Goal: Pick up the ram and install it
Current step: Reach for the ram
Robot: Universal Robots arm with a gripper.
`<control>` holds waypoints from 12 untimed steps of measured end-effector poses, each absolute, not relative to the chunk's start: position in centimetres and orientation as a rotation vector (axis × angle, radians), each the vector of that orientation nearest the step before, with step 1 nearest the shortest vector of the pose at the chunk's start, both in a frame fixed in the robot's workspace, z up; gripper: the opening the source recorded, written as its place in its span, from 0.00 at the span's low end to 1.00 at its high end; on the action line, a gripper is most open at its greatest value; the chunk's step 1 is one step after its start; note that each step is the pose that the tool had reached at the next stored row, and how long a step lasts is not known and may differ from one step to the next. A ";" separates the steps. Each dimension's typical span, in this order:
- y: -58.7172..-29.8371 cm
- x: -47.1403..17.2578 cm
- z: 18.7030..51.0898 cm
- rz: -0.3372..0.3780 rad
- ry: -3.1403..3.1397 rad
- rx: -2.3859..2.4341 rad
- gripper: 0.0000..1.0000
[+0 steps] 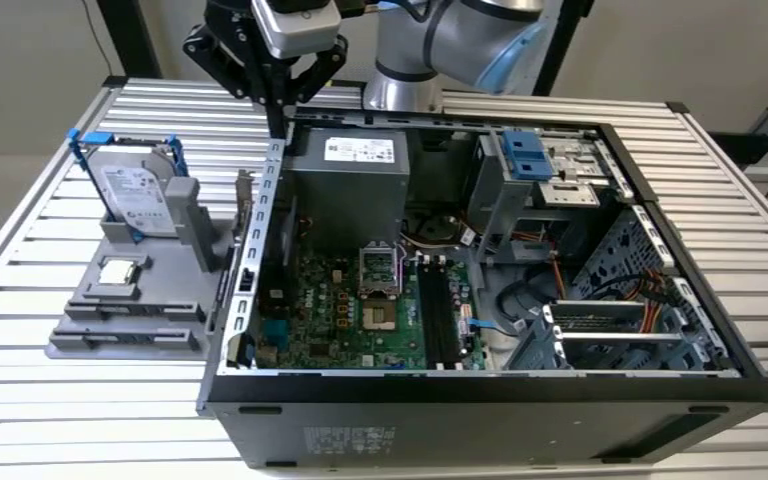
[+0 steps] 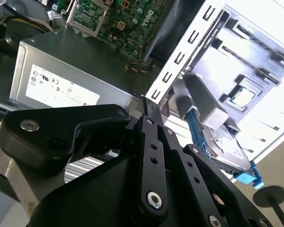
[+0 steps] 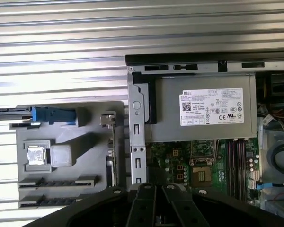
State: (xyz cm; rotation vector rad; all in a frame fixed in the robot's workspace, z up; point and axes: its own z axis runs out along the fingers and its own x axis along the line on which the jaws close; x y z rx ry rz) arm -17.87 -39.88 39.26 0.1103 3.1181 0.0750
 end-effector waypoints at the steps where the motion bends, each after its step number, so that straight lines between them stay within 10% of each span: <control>1: -39.9 -18.0 39.3 0.075 3.118 0.110 0.00; 12: -39.9 -19.7 39.3 0.075 3.118 0.110 0.00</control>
